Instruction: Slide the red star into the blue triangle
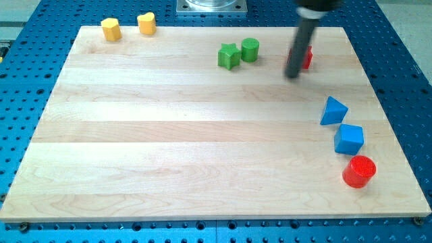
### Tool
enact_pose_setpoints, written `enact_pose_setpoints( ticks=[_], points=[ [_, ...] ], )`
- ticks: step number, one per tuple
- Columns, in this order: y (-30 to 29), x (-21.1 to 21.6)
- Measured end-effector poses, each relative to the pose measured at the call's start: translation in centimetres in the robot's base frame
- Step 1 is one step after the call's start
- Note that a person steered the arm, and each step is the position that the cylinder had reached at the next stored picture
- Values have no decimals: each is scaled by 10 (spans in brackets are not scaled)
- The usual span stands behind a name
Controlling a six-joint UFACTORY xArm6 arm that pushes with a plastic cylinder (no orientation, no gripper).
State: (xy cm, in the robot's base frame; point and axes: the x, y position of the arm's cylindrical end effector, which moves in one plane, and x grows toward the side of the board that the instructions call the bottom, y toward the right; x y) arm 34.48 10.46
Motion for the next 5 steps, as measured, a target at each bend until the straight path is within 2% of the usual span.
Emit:
enact_pose_setpoints(
  ticks=[1,2,3,4,5],
  points=[
    [0,-45],
    [55,-58],
    [72,-37],
    [87,-65],
    [115,-21]
  ],
)
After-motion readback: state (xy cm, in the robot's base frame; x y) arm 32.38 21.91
